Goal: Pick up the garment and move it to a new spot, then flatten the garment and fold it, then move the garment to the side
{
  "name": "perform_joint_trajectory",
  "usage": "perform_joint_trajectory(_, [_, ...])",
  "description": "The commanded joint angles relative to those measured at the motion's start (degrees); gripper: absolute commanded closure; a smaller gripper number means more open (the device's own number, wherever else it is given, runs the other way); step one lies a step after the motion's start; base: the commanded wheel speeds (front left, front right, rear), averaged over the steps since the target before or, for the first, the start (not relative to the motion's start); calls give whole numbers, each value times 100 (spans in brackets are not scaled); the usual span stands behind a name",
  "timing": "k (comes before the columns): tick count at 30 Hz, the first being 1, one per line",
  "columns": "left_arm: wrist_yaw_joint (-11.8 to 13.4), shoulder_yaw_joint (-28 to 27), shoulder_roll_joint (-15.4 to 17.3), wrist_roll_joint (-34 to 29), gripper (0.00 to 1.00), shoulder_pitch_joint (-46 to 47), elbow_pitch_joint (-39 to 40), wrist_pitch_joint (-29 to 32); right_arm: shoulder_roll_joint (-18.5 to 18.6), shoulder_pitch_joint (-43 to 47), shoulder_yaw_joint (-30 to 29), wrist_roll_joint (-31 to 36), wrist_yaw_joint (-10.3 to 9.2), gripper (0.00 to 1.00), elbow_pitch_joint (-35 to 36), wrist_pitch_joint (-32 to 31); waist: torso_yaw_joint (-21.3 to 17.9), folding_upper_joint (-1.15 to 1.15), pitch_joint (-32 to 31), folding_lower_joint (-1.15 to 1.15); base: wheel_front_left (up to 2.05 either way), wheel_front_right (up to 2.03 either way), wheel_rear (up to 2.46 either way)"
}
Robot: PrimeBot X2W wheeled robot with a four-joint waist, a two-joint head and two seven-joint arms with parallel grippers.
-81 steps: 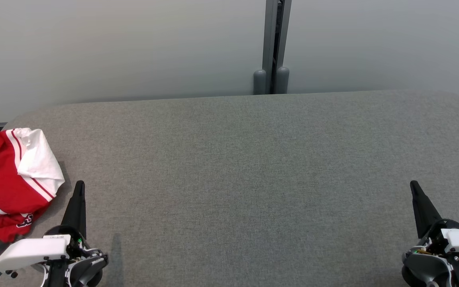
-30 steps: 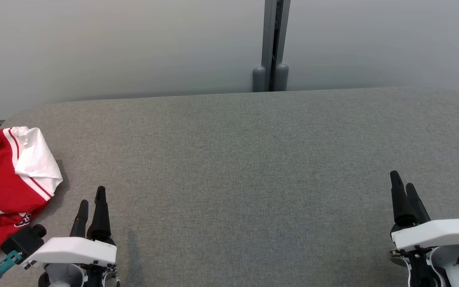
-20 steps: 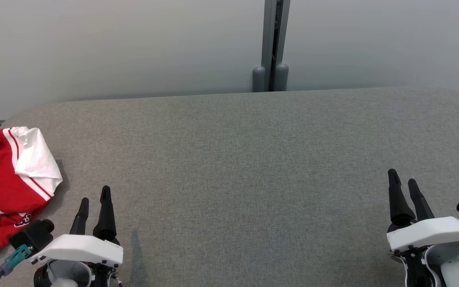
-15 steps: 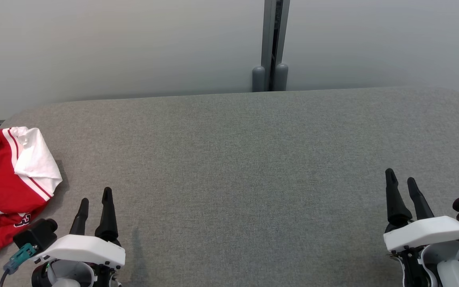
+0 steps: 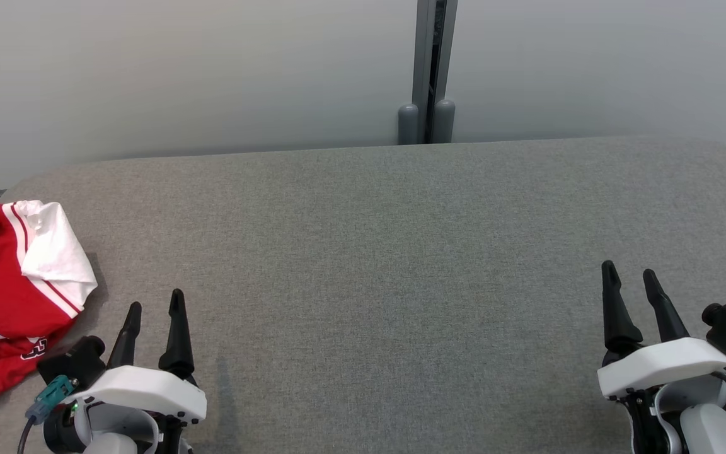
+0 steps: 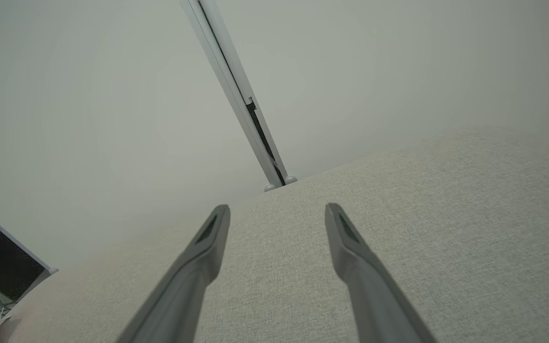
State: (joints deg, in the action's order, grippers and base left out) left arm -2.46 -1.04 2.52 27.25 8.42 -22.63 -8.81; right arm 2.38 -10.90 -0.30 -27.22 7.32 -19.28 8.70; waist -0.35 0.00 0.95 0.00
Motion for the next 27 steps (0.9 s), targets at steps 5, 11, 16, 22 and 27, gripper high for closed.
perform_joint_trajectory(5, [37,24,44,-421,0,161,-40,-118,59,-125,33,448,22,0,-98,135,-5,0,0,0,0,0,0])
perform_joint_trajectory(11, [75,45,45,-704,0,172,-47,-188,60,-170,31,731,23,0,-121,203,-9,0,0,0,0,0,0])
perform_joint_trajectory(16, [122,62,48,-988,0,192,-89,-249,61,-183,22,1011,23,0,-133,272,-13,0,-6,0,0,0,0])
perform_joint_trajectory(22, [160,71,49,-1277,0,216,-178,-325,61,-201,24,1324,24,0,-170,337,-16,0,-13,0,0,0,0])
perform_joint_trajectory(27, [210,78,52,-1534,0,217,-214,-388,63,-229,15,1585,24,0,-211,400,-15,0,-19,0,0,0,0])
